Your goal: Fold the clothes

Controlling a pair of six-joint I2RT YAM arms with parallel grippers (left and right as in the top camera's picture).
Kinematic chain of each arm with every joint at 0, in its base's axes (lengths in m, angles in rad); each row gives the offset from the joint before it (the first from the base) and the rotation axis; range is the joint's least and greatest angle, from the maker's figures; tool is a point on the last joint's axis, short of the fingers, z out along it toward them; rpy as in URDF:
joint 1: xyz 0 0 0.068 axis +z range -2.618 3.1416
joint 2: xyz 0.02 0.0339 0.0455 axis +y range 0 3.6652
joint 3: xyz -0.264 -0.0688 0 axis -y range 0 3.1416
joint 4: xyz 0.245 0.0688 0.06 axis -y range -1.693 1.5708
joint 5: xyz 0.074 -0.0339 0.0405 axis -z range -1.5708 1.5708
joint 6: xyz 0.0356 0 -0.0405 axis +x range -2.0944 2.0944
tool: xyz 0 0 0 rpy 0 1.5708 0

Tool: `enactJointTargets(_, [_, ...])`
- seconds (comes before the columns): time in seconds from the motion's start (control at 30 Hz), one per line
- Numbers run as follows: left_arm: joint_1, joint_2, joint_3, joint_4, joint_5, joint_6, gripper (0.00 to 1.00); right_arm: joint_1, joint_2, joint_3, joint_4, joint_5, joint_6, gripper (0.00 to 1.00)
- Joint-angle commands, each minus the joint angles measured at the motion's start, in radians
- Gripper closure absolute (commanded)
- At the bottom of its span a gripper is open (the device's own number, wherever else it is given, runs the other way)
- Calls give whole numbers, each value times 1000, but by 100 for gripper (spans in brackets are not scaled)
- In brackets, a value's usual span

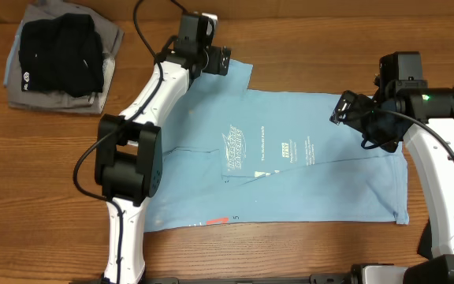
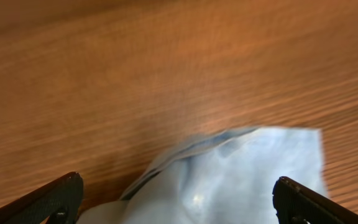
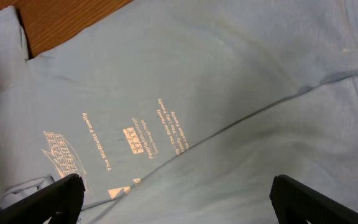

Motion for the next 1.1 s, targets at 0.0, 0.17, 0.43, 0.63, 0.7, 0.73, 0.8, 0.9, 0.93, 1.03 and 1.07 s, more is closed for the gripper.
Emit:
enactJointTargets(0.0, [17, 63, 23, 22, 9, 31, 0, -4, -5, 2, -2, 11, -8, 0])
enactJointTargets(0.17, [17, 104, 23, 69, 13, 30, 0, -4, -5, 2, -3, 11, -7, 0])
enactJointTargets(0.43, [17, 163, 24, 114, 15, 30, 0, -4, -5, 2, 0, 11, -7, 0])
enactJointTargets(0.63, [17, 169, 24, 119, 14, 31, 38, -5, -5, 2, 24, 66, 8, 0])
enactJointTargets(0.7, [17, 169, 24, 116, 15, 30, 56, -11, -5, 2, 39, 100, 33, 0])
enactJointTargets(0.73, [17, 169, 24, 114, 15, 30, 61, -17, -5, 2, 48, 107, 42, 0])
enactJointTargets(0.8, [17, 169, 24, 111, 15, 30, 70, -37, -5, 2, 77, 106, 52, 0])
enactJointTargets(0.9, [17, 169, 24, 103, 15, 30, 76, -85, -5, 2, 145, 107, 54, 0])
enactJointTargets(0.93, [17, 169, 24, 99, 15, 30, 76, -106, -5, 2, 169, 106, 54, 0])
enactJointTargets(1.03, [17, 169, 24, 90, 15, 30, 81, -166, -1, 2, 233, 107, 54, 0])
enactJointTargets(1.07, [17, 169, 24, 87, 15, 30, 83, -183, 4, 2, 252, 107, 54, 0])
